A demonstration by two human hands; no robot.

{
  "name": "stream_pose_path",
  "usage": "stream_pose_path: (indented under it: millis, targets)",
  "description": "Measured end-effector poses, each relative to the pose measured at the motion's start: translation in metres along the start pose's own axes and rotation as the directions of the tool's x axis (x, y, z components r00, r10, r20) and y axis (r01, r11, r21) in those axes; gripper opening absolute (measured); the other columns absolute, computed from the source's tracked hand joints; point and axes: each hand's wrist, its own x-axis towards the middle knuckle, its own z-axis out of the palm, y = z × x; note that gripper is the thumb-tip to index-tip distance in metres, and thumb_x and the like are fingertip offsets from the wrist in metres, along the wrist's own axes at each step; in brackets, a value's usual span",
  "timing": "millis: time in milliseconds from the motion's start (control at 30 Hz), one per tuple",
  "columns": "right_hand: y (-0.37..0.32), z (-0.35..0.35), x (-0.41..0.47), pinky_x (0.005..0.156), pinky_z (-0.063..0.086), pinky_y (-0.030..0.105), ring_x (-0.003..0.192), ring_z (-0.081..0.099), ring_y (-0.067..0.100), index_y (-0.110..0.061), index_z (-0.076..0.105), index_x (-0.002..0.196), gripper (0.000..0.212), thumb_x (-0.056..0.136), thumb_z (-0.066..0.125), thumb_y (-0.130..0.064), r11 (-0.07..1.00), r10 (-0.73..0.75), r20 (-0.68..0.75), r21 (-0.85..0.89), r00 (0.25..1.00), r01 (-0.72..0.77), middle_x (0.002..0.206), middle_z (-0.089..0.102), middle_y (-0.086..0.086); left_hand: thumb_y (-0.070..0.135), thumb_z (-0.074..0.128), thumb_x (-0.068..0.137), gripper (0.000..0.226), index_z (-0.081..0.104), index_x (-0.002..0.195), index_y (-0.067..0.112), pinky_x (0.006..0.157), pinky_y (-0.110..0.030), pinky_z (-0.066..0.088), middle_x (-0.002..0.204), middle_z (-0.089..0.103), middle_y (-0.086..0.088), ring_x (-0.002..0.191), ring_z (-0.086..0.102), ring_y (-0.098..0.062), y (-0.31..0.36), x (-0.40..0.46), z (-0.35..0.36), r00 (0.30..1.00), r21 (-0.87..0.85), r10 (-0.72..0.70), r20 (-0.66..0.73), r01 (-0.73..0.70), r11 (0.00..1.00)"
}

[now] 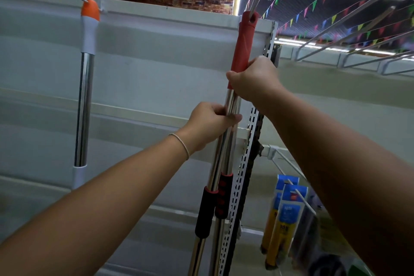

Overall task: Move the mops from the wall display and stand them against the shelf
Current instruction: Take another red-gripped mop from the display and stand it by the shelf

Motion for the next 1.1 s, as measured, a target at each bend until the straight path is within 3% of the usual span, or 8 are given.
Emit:
stream_pose_path:
  millis: [133, 300, 500, 600, 733, 867, 1000, 1100]
  targets:
    - [0.002, 0.001, 0.008, 0.072, 0.063, 0.037, 0.078, 0.072, 0.023, -0.010, 0.059, 0.101, 0.028, 0.084, 0.071, -0.028, 0.999, 0.043, 0.017, 0.018, 0.999, -0.043, 0.093, 0.069, 0.009, 0.034, 0.074, 0.080, 0.014, 0.072, 0.082, 0.020, 0.056, -0.024, 0.045, 0.053, 0.063, 0.015, 0.054, 0.056, -0.006, -0.004, 0.008, 0.003, 0.999, 0.058, -0.001, -0.033, 0.003, 0.998]
    - [0.002, 0.004, 0.013, 0.072, 0.063, 0.039, 0.077, 0.073, 0.023, -0.012, 0.053, 0.085, 0.021, 0.083, 0.070, -0.024, 0.997, 0.069, 0.005, 0.020, 0.998, -0.069, 0.090, 0.069, 0.010, 0.035, 0.074, 0.079, 0.018, 0.072, 0.085, 0.018, 0.069, -0.033, 0.055, 0.071, 0.069, 0.000, 0.068, 0.063, -0.018, -0.004, 0.014, 0.004, 0.999, 0.071, -0.031, -0.041, 0.034, 0.997]
    - [0.004, 0.001, 0.012, 0.061, 0.061, 0.025, 0.067, 0.071, 0.011, -0.011, 0.058, 0.094, 0.026, 0.083, 0.075, -0.027, 0.987, 0.102, 0.036, 0.121, 0.994, -0.106, 0.080, 0.069, 0.003, 0.033, 0.077, 0.078, 0.022, 0.072, 0.087, 0.013, 0.083, -0.048, 0.058, 0.089, 0.073, -0.013, 0.089, 0.069, -0.034, -0.002, 0.011, 0.003, 0.996, 0.019, -0.086, -0.012, 0.086, 0.996]
    - [0.006, -0.001, 0.007, 0.066, 0.062, 0.028, 0.070, 0.072, 0.013, -0.010, 0.061, 0.098, 0.030, 0.083, 0.076, -0.032, 0.985, 0.093, 0.046, 0.139, 0.995, -0.099, 0.083, 0.070, 0.004, 0.034, 0.074, 0.081, 0.023, 0.071, 0.087, 0.012, 0.085, -0.047, 0.057, 0.092, 0.072, -0.017, 0.092, 0.068, -0.036, 0.001, 0.006, 0.006, 0.995, 0.045, -0.089, -0.047, 0.092, 0.995]
    - [0.011, -0.010, -0.007, 0.077, 0.061, 0.037, 0.084, 0.073, 0.022, -0.014, 0.060, 0.086, 0.025, 0.085, 0.075, -0.033, 0.986, 0.053, 0.093, 0.151, 0.994, -0.067, 0.089, 0.069, 0.007, 0.030, 0.064, 0.090, 0.021, 0.067, 0.092, 0.010, 0.077, -0.036, 0.056, 0.085, 0.069, -0.009, 0.083, 0.066, -0.026, 0.006, -0.002, 0.013, 0.994, 0.234, -0.059, -0.092, 0.079, 0.969]
    - [0.020, -0.020, -0.024, 0.062, 0.055, 0.025, 0.090, 0.068, 0.023, -0.006, 0.065, 0.112, 0.031, 0.083, 0.070, -0.017, 0.999, 0.052, 0.181, -0.006, 0.982, -0.052, 0.102, 0.068, 0.009, 0.019, 0.059, 0.088, 0.016, 0.064, 0.098, 0.008, 0.076, -0.032, 0.052, 0.096, 0.067, -0.010, 0.090, 0.063, -0.027, 0.011, -0.022, 0.013, 0.996, 0.636, -0.009, -0.092, 0.066, 0.769]
    - [0.035, -0.037, -0.042, 0.090, 0.055, 0.055, 0.081, 0.060, 0.024, 0.003, 0.062, 0.119, 0.036, 0.088, 0.065, -0.016, 0.997, 0.067, 0.278, -0.052, 0.958, -0.054, 0.092, 0.062, 0.013, 0.026, 0.063, 0.086, 0.028, 0.063, 0.111, 0.014, 0.076, -0.026, 0.049, 0.094, 0.064, 0.003, 0.089, 0.063, -0.018, 0.004, -0.054, 0.011, 0.990, 0.619, 0.054, -0.132, 0.040, 0.785]
    - [0.039, -0.057, -0.057, 0.092, 0.054, 0.057, 0.109, 0.066, 0.039, 0.005, 0.060, 0.121, 0.048, 0.090, 0.067, -0.031, 0.998, 0.007, 0.286, -0.059, 0.958, 0.011, 0.117, 0.067, 0.025, 0.028, 0.058, 0.090, 0.035, 0.060, 0.121, 0.013, 0.079, -0.023, 0.043, 0.096, 0.063, 0.003, 0.089, 0.060, -0.015, 0.005, -0.072, 0.010, 0.978, 0.556, 0.092, -0.186, 0.027, 0.831]
